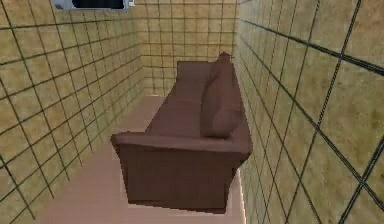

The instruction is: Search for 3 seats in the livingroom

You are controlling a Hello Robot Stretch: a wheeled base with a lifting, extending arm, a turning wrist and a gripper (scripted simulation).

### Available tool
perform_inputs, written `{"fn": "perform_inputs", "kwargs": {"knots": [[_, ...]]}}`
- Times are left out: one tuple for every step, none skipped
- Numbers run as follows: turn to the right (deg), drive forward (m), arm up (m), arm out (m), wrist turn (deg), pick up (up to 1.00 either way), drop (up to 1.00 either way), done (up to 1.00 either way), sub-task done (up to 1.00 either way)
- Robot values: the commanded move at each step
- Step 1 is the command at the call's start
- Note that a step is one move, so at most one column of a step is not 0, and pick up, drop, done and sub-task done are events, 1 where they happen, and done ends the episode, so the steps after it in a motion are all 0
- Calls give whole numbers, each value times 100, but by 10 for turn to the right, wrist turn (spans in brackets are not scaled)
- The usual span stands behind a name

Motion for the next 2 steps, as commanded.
{"fn": "perform_inputs", "kwargs": {"knots": [[0,45,0,0,0,0,0,0,0],[0,0,0,0,0,0,0,0,100]]}}
